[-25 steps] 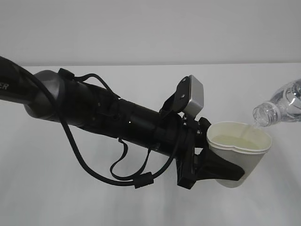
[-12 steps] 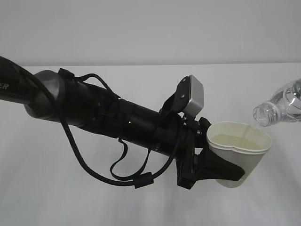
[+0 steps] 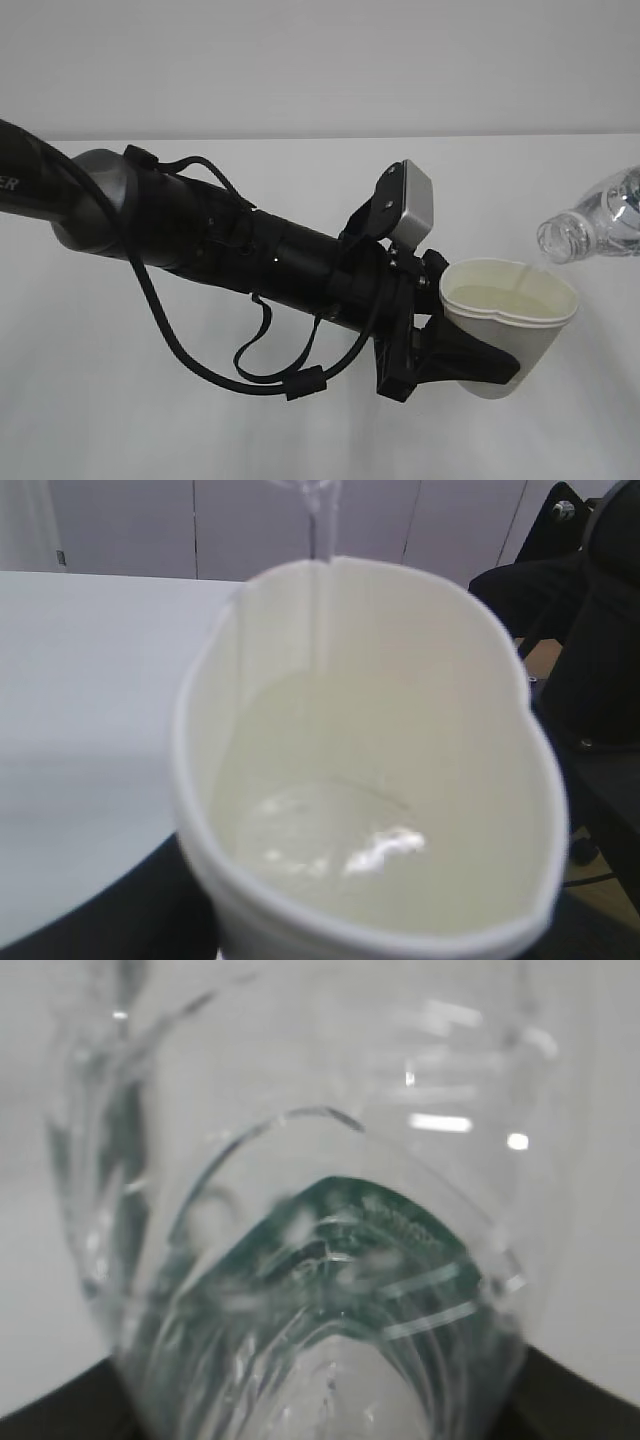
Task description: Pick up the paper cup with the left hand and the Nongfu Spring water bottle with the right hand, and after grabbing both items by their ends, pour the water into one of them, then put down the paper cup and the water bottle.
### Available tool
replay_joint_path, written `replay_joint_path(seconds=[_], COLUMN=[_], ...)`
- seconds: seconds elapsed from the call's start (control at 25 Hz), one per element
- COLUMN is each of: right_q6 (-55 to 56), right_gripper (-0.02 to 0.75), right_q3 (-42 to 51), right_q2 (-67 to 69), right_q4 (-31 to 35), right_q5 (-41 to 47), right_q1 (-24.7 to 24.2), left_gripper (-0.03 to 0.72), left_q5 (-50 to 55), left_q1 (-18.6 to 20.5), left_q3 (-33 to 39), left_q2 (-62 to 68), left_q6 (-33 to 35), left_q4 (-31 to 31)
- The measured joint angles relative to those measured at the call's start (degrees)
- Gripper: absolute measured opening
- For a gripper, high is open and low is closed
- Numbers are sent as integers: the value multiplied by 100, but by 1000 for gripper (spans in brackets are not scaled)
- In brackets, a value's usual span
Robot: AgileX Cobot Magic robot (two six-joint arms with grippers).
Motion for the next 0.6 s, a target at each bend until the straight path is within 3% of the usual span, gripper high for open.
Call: replay_joint_path(seconds=[0.6], right_q6=[765], right_gripper=[428], right_q3=[0], right_q2=[0], right_q4=[0], right_q5=[-155], right_q1=[0], left_gripper=[409], left_q5=[10], left_q1=[0], left_q3=[0], left_q2=[0], left_q6=[0], left_q4=[0])
